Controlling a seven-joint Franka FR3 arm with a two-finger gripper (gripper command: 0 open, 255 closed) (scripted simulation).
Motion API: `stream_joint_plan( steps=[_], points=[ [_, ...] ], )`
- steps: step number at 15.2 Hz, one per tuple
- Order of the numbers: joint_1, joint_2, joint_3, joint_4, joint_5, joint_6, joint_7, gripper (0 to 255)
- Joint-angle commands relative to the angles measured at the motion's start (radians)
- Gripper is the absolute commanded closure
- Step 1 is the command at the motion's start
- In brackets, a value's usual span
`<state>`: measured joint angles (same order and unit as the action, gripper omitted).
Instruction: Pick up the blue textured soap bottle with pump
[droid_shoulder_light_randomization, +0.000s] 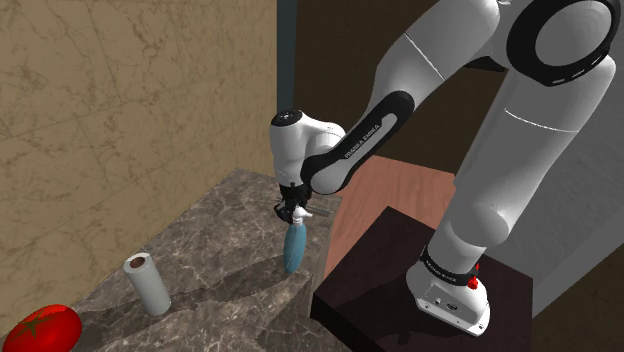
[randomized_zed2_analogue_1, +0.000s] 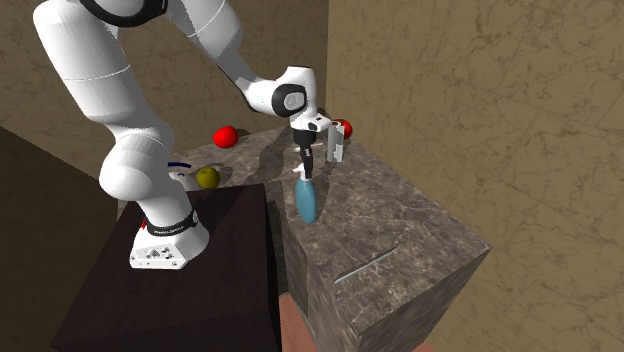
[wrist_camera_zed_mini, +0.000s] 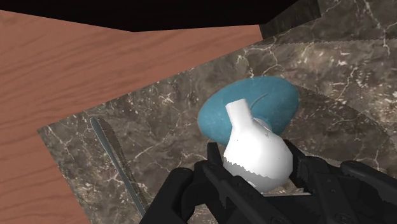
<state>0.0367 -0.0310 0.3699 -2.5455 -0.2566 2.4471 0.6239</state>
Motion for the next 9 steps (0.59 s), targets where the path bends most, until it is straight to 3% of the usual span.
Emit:
stream_joint_plan(
  steps=[1, 9],
  points=[
    [0.000, 0.001, 0.000, 0.000, 0.000, 0.000, 0.000, 255],
    [0.011, -0.088, -0.002, 0.019, 0.071, -0.095, -0.063, 255]
  ],
)
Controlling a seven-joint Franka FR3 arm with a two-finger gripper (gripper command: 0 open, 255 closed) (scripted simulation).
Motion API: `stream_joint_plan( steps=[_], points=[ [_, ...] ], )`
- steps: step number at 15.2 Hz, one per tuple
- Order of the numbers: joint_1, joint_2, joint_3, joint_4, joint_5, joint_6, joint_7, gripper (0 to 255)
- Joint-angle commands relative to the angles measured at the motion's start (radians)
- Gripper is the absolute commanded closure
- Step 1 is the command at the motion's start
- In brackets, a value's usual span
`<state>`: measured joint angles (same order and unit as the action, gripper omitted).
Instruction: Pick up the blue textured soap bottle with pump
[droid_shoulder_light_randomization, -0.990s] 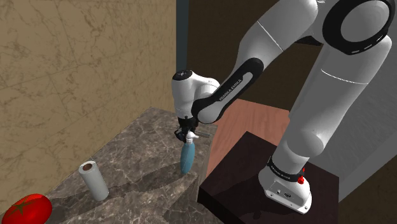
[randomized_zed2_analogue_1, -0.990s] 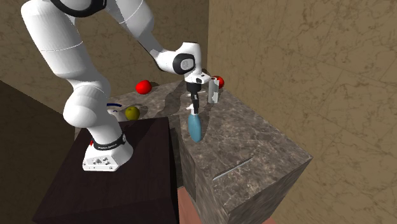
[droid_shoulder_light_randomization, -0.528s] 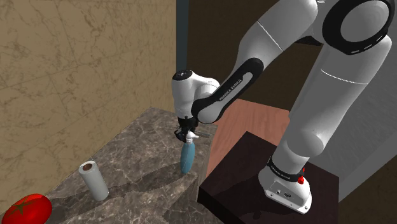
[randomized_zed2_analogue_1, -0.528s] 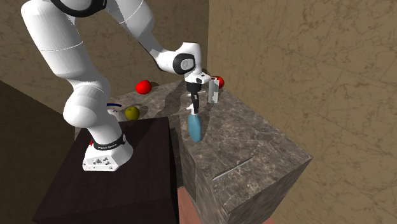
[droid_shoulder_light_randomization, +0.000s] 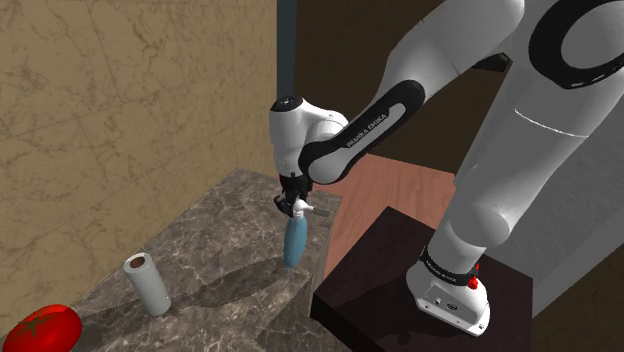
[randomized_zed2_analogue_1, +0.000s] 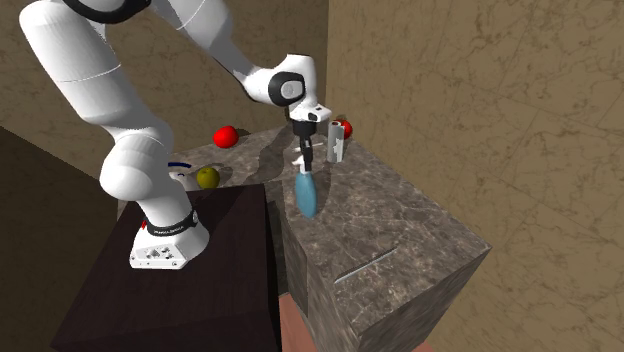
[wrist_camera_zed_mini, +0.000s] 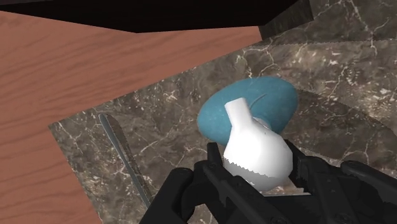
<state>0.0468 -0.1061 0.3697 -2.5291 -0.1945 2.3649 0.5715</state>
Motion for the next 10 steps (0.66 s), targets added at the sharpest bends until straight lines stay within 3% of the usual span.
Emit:
stream_joint_plan(
  steps=[1, 10],
  points=[
    [0.002, -0.024, -0.003, 0.006, 0.017, -0.027, -0.018, 255],
    [0.013, -0.098, -0.012, 0.042, 0.063, -0.129, -0.065, 255]
  ],
)
